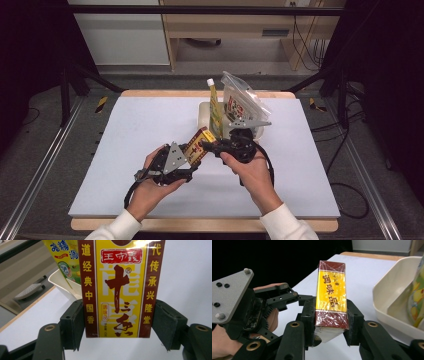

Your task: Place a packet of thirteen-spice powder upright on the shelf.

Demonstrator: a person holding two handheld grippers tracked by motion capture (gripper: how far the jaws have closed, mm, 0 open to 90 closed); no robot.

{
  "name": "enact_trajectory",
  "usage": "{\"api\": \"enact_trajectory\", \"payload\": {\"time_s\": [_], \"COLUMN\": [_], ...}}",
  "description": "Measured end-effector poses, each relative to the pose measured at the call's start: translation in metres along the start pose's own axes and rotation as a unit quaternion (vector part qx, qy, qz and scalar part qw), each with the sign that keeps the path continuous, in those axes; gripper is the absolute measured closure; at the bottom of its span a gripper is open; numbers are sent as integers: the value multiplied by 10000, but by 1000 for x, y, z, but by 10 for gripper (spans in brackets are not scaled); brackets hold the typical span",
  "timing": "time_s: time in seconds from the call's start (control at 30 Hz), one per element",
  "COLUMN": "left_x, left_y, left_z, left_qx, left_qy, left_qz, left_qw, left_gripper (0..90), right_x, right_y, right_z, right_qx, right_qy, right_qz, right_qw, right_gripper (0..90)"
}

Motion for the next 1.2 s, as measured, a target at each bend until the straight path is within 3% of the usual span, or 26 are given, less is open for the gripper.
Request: {"api": "enact_trajectory", "payload": {"time_s": [0.07, 0.17, 0.3, 0.37, 0.5, 0.6, 0.83, 0.97, 1.07, 1.2], "left_x": [2, 5, 18, 26, 48, 63, 95, 105, 113, 117], "left_y": [-2, -5, -13, -18, -33, -46, -65, -76, -82, -87], "left_z": [-1, 0, 8, 12, 27, 38, 61, 69, 73, 73], "left_qx": [30, 83, 41, -67, -301, -473, -764, -866, -935, -1021], "left_qy": [-91, -110, -205, -252, -290, -250, -430, -448, -503, -547], "left_qz": [144, 383, 492, 531, 801, 970, 1202, 1398, 1555, 1589], "left_qw": [9999, 9992, 9986, 9982, 9959, 9938, 9889, 9854, 9821, 9805], "left_gripper": [202, 194, 175, 169, 163, 163, 163, 158, 156, 155], "right_x": [-2, -8, -16, -19, -25, -29, -39, -44, -45, -49], "right_y": [2, 5, 10, 13, 16, 18, 20, 22, 24, 27], "right_z": [2, 7, 13, 14, 13, 10, 0, -3, -6, -9], "right_qx": [227, 491, 936, 1131, 1421, 1701, 1951, 2115, 2138, 2230], "right_qy": [3, 100, 268, 350, 438, 524, 661, 767, 883, 1057], "right_qz": [149, 230, 401, 412, 478, 557, 490, 523, 481, 455], "right_qw": [9996, 9985, 9944, 9921, 9877, 9825, 9773, 9730, 9717, 9680], "right_gripper": [675, 675, 675, 675, 675, 675, 676, 676, 676, 676]}}
Point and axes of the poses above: each handheld gripper's, and its own axes: z roughly backward along the jaws, x roughly out of its underside, y roughly to its right, the point moved 10 cm from there along -z, roughly forward along the jaws, and after that the axes turned 12 degrees about -x, right-handed, at the moved point
